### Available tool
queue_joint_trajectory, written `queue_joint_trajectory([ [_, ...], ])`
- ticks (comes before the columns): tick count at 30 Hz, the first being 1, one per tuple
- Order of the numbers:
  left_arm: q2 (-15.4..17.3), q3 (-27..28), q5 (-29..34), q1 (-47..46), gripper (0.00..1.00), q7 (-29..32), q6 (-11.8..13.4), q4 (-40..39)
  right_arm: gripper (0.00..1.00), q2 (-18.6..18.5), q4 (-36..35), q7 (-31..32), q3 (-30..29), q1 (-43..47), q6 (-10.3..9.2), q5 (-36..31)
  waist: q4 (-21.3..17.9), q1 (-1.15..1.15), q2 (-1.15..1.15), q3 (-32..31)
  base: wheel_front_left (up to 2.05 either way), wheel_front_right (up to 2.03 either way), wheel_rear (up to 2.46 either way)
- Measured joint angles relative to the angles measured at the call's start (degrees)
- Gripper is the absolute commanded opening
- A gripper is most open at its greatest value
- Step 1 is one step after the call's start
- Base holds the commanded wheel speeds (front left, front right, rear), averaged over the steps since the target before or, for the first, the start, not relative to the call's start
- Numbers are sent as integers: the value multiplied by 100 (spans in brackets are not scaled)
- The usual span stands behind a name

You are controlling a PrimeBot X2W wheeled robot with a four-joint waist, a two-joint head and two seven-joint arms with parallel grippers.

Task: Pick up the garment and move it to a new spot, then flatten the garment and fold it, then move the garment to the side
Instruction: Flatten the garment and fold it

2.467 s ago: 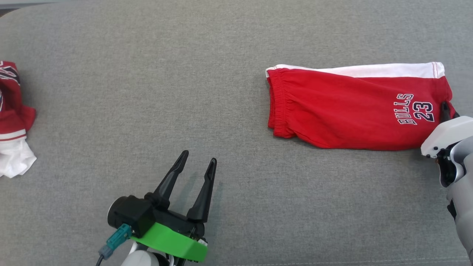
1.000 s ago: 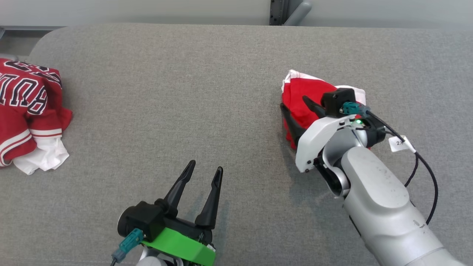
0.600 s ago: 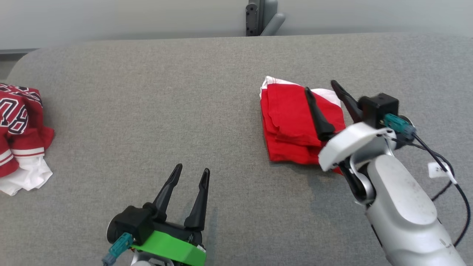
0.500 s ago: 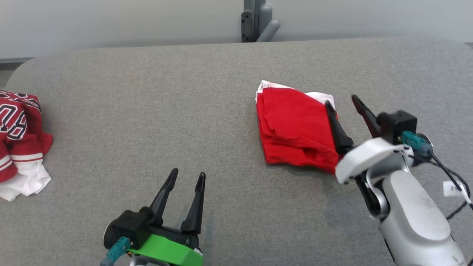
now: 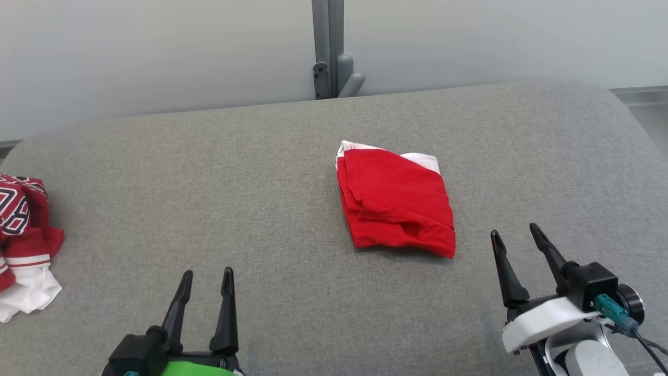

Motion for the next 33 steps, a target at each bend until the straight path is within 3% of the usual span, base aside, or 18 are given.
queue_joint_trajectory([
  [4, -12, 176, 134, 164, 100, 0, 45, -97, 100, 138, -561, -23, -164, 365, 0, -165, -70, 0, 0, -112, 0, 0, 0],
  [11, -26, 222, 368, 290, 100, 0, -4, -82, 100, 277, -786, -23, -316, 789, 0, -320, 9, 0, 0, -251, 0, 0, 0],
  [13, -27, 196, 391, 288, 100, 0, -20, -79, 9, 281, -735, -23, -312, 807, 0, -323, 78, 0, 0, -264, 0, 0, 0],
  [14, -29, 180, 393, 287, 100, 0, -20, -77, 0, 291, -698, -23, -322, 806, 0, -324, 115, 0, 0, -269, 0, 0, 0],
  [24, -30, -56, 386, 281, 100, 0, -124, -78, 0, 223, 452, -24, -13, -321, 0, -667, 539, 0, 0, -166, 0, 0, 0],
  [33, -31, -221, 313, -37, 100, 0, -323, -25, 0, -289, 2128, -26, 521, -1915, 0, -1144, 815, 0, 0, 306, 0, 0, 0],
])
